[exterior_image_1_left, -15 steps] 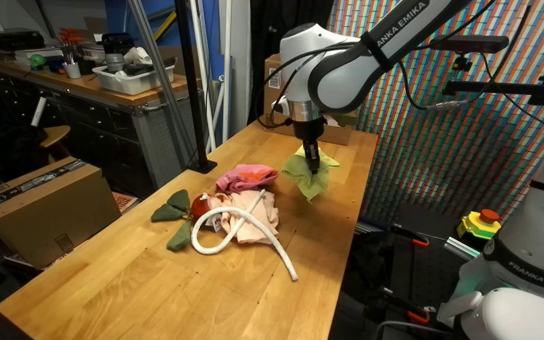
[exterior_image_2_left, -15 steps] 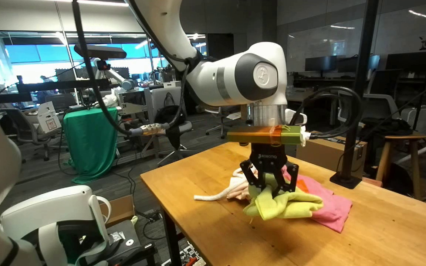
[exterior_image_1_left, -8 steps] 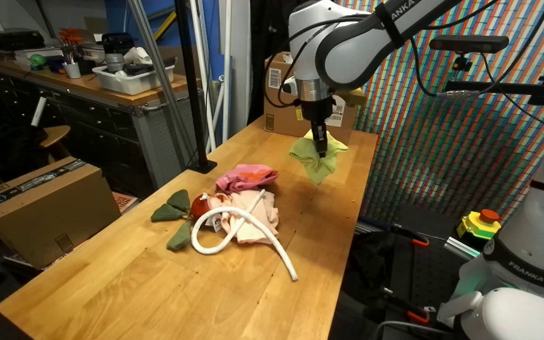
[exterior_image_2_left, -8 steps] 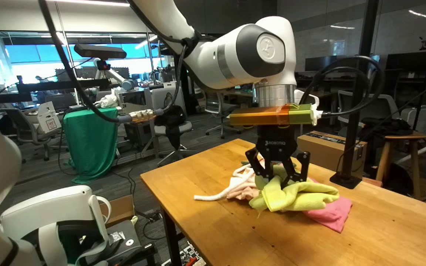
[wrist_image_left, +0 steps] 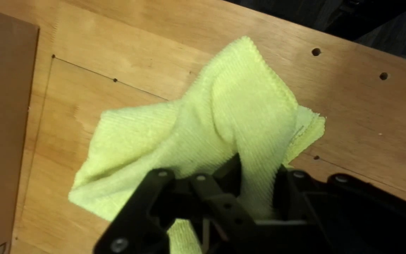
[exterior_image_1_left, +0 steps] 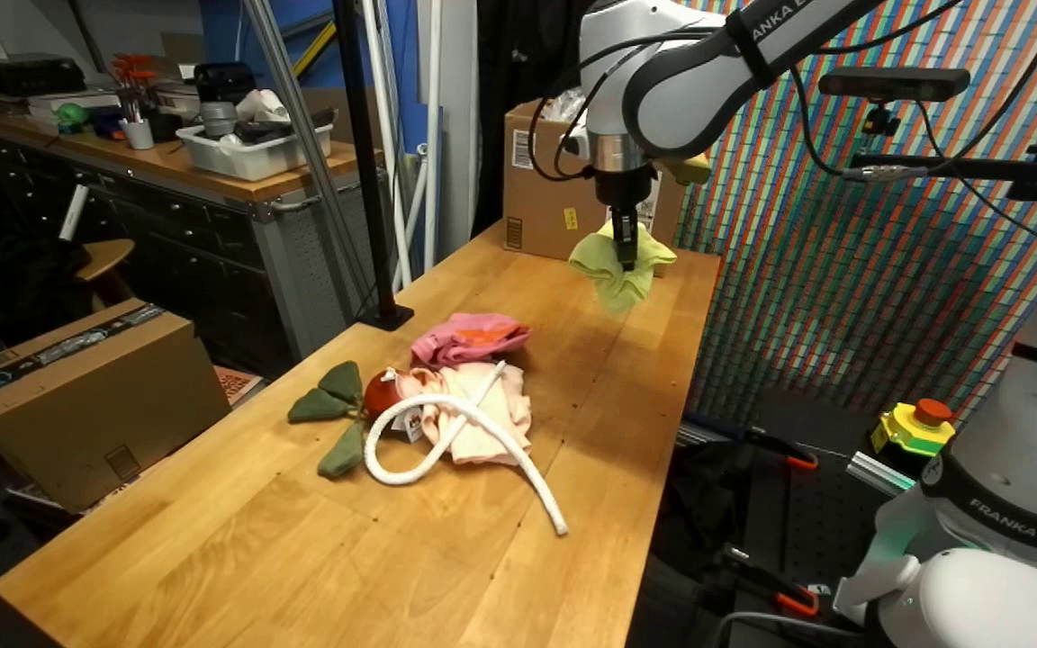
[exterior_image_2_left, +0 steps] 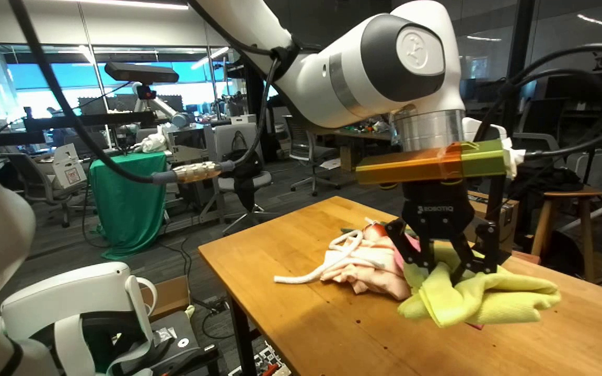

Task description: Separate the things on the heap

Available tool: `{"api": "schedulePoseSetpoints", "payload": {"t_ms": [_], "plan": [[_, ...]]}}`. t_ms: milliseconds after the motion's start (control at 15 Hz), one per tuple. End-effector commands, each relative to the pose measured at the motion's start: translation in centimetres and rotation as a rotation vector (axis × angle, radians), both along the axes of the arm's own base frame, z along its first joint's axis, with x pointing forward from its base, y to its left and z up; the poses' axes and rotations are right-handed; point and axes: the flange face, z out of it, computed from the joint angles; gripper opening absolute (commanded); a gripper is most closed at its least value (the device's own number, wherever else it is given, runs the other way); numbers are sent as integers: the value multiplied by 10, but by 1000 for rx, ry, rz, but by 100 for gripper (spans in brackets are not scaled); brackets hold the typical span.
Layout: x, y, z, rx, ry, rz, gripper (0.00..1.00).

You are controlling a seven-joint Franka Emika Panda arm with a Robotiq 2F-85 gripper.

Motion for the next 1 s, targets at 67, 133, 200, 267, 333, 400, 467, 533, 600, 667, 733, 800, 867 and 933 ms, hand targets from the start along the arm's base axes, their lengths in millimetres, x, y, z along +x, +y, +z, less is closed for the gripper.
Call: {"api": "schedulePoseSetpoints", "payload": {"t_ms": [67, 133, 200, 267, 333, 400, 467, 533, 600, 667, 733, 800, 867, 933], "plan": [[7, -55, 13, -58, -125, -68, 7], [8, -69, 13, -70, -144, -81, 7], [9, -81, 14, -84, -168, -99, 7], [10, -92, 14, -89, -184, -116, 7], [11, -104, 13, -95, -196, -134, 7], [12, -113, 13, -100, -209, -149, 7], [14, -123, 11, -107, -224, -160, 7], [17, -132, 10, -109, -235, -171, 7], [20, -139, 9, -116, -250, -183, 7], [23, -147, 7, -128, -267, -196, 7], [27, -153, 5, -138, -282, -208, 7], [31, -160, 3, -152, -301, -221, 7], [35, -168, 2, -171, -319, -233, 7], [38, -172, 1, -181, -332, -249, 7]]}}
